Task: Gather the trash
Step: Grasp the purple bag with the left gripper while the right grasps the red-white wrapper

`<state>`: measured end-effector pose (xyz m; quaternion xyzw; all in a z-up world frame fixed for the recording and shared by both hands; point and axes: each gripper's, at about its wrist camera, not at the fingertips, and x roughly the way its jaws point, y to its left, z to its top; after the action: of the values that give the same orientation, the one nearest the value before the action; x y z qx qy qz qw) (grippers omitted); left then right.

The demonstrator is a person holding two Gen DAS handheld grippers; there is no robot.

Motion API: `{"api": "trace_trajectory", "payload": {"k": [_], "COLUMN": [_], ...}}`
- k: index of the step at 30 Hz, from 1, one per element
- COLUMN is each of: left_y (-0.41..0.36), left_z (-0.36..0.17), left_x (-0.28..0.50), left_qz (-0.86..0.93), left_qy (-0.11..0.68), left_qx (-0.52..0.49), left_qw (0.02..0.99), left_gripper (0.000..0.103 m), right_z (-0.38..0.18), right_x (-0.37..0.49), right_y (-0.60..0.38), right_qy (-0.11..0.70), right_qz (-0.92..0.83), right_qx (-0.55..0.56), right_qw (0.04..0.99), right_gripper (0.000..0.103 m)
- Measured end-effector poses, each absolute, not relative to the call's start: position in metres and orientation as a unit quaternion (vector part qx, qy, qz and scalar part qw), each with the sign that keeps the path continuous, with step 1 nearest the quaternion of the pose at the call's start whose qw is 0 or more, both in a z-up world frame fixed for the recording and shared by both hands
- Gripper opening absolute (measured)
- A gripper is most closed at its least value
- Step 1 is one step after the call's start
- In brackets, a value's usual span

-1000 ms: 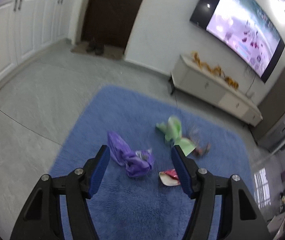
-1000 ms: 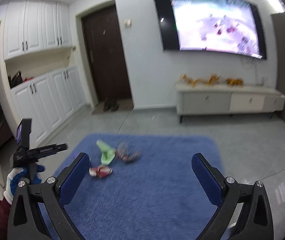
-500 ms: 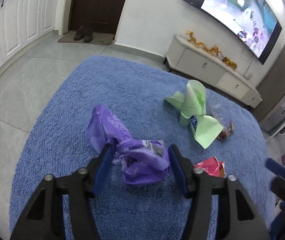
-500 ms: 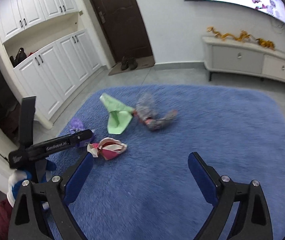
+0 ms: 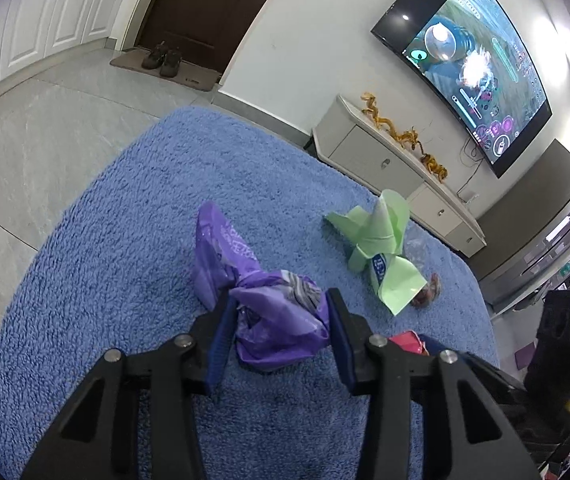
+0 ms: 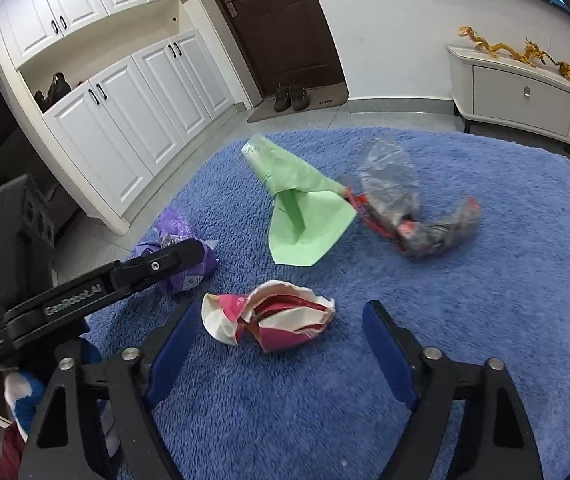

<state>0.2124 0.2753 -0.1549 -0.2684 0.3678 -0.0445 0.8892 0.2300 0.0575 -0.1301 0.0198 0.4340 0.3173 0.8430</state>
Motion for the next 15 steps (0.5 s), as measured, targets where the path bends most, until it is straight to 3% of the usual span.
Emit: {"api": "trace_trajectory", "payload": {"k": [5,15], "left_y": [0.275,0.241], "left_z": [-0.156,-0.135], "left_x": [0.211,0.203], "left_qz": [-0.043,-0.023], "left_qy": [0.368,0.373], "left_qx": [-0.262,-0.193], "left_qw": [0.891,0.907], "left_gripper": [0.041,0.038], "right_z": [-0.125,-0.069], "right_x": [0.219,0.127], "right_y": [0.051,-0.022], "right_qy": [0.429,0.372], "right_qz": [0.314,0.288], "right_qx": [0.01,-0.003], "right_qw": [0.847,0.882], "right_gripper": [0.048,0.046]}}
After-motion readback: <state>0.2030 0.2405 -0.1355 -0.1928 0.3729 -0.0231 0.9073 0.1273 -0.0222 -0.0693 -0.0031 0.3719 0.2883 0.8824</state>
